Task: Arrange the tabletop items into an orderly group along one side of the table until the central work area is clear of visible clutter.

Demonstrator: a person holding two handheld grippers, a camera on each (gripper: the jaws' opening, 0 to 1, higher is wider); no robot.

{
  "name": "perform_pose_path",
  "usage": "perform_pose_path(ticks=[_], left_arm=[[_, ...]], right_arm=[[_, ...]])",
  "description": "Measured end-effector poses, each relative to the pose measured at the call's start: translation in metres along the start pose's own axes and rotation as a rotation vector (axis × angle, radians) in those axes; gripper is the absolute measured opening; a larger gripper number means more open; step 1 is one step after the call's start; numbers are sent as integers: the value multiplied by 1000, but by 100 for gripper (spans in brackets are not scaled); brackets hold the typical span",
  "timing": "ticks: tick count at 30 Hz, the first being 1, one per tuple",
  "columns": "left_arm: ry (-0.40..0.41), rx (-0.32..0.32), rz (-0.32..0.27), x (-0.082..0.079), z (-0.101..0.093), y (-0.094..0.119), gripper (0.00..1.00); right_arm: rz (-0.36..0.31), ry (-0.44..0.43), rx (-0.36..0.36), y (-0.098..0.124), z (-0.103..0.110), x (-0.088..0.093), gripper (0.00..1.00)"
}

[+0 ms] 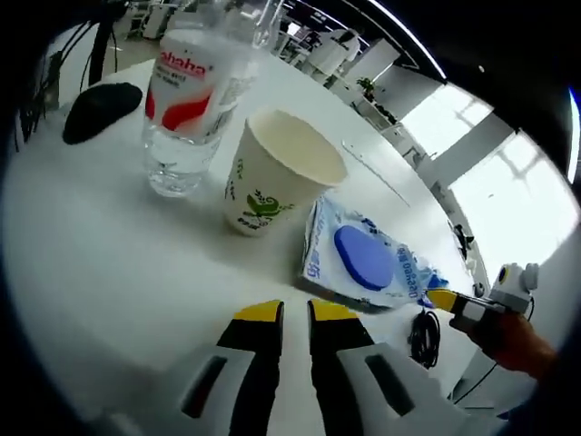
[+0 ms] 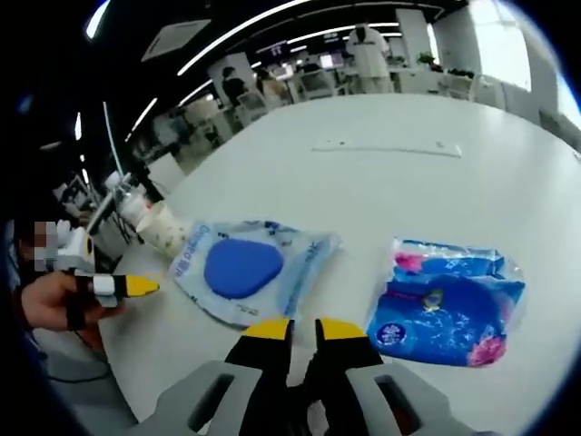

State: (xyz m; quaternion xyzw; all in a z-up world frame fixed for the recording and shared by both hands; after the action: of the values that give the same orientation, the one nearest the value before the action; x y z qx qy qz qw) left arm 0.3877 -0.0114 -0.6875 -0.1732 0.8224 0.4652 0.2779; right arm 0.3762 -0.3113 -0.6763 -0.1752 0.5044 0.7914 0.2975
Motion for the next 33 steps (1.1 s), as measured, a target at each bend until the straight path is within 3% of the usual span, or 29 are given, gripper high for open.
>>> perform_pose_path(ticks=[8, 18, 26, 33], left_arm=[[-145, 1, 26, 11, 5, 28, 8], [-245, 28, 60, 32, -6, 53, 9], [-330, 92, 98, 45, -29, 54, 9], [-361, 119, 104, 44, -45, 48, 10]], right_arm=[[-19, -15, -12, 24, -10, 19, 8], [-25, 12, -17, 59, -18, 41, 11], [-30, 36, -9, 90, -31, 57, 13], [-27, 18, 17, 107, -49, 70, 14]])
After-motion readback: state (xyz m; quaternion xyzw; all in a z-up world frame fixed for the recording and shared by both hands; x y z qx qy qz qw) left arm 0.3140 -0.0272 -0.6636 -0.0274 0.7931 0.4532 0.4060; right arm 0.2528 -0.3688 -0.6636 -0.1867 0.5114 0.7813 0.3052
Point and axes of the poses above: the point that each gripper's makers call its tool centre point, and the gripper's own axes: y roughly backward along the fingers, z roughly to its left, x roughly out of its underside, the point moved 8 cm from there along y, roughly backward along the fingers, and after that the axes turned 13 degrees about -y, right-handed, at the moved point
